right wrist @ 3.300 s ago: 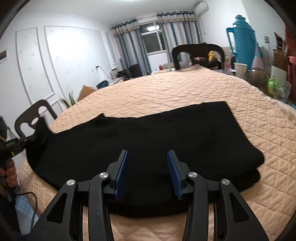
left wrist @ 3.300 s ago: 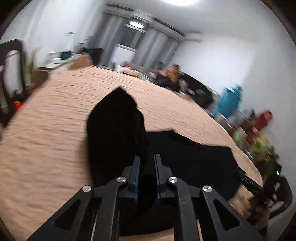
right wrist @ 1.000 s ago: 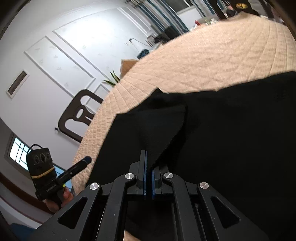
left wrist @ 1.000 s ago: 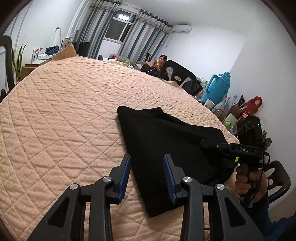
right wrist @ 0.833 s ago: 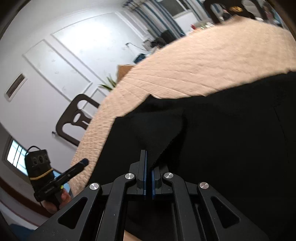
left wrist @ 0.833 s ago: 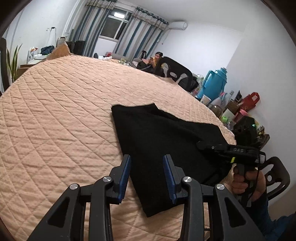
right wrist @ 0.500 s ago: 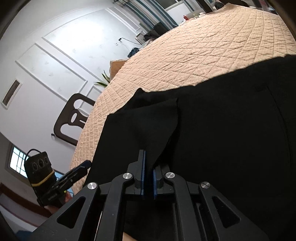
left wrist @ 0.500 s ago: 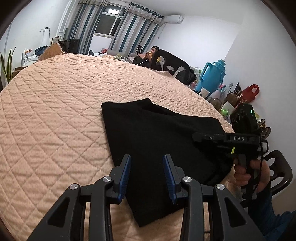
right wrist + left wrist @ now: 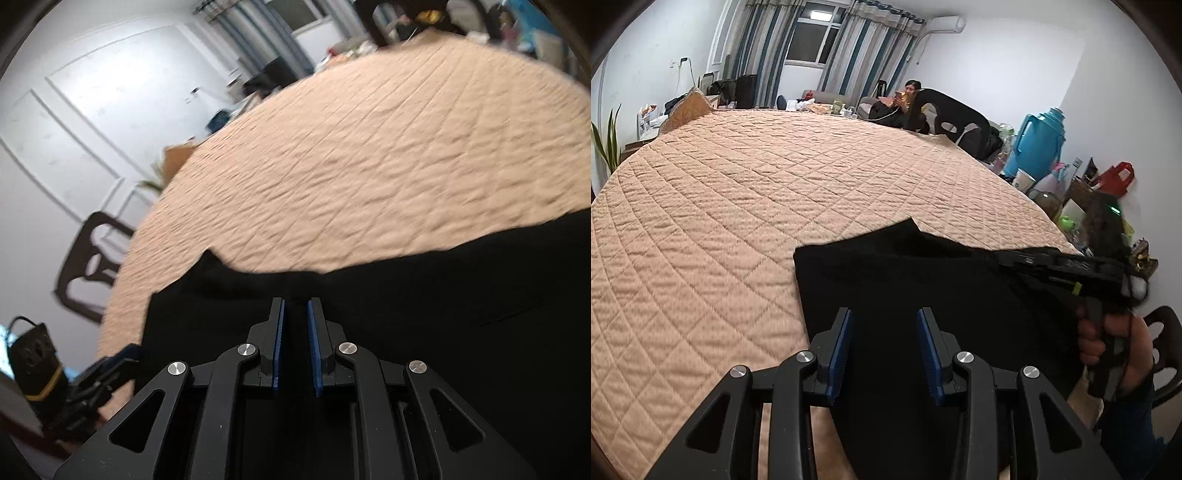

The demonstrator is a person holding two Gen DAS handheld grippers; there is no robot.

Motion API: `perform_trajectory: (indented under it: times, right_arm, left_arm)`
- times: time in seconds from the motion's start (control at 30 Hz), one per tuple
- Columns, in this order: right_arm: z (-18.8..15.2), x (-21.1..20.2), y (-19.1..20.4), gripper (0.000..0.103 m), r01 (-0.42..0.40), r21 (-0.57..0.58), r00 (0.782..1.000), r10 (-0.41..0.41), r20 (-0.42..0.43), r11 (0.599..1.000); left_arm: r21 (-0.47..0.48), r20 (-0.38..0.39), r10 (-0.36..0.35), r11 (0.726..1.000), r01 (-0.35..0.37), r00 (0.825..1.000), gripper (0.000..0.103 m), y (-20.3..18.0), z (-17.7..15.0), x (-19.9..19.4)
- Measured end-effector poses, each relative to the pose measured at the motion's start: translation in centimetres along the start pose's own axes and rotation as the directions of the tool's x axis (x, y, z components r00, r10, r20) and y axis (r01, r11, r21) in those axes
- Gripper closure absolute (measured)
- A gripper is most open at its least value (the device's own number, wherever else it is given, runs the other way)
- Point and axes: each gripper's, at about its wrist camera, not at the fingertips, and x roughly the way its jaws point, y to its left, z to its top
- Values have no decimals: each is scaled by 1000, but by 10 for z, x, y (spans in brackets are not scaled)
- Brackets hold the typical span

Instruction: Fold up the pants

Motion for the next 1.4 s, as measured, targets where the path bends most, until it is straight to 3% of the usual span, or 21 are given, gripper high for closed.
perform_trajectory:
  times: [0.17, 0.33, 0.4, 0.5, 0.67, 0.77, 1.1, 1.17, 1.4]
  right_arm:
    - [-21, -26, 16, 90, -31, -122, 998, 37, 52, 992]
    - [-66, -28, 31, 90, 3, -271, 1000, -3, 2, 963]
    - [-77, -35, 32, 89, 34, -314, 999, -24, 36, 949]
    - [-87, -44, 26, 89, 33, -319, 999, -25, 27, 947]
    - [-95, -54, 32, 89, 96, -341, 995, -78, 66, 935]
    - [-102, -58, 43, 89, 97, -372, 994, -68, 90, 923]
    - [-113, -49, 43, 86, 66, -393, 995, -30, 97, 917]
    - [-115, -49, 43, 81, 83, -401, 993, -44, 106, 912]
    - [-122, -50, 48, 80, 117, -433, 989, -65, 134, 894]
  left_arm:
    - [-1, -18, 22, 1000, -22, 1000, 64, 0, 7, 14]
    - [20, -26, 31, 999, -31, 999, 64, -5, -9, 3]
    - [52, -32, 65, 997, -63, 997, 64, -11, -20, -4]
    - [117, -7, 135, 984, -133, 991, 64, -24, -37, -14]
    - [113, 7, 152, 982, -152, 988, 63, -30, -50, -26]
    - [112, 17, 176, 978, -177, 984, 63, -32, -53, -29]
    - [127, 46, 206, 969, -210, 978, 63, -35, -57, -25]
    - [126, 50, 207, 969, -212, 977, 63, -35, -58, -26]
    - [123, 58, 209, 969, -215, 976, 63, -35, -61, -28]
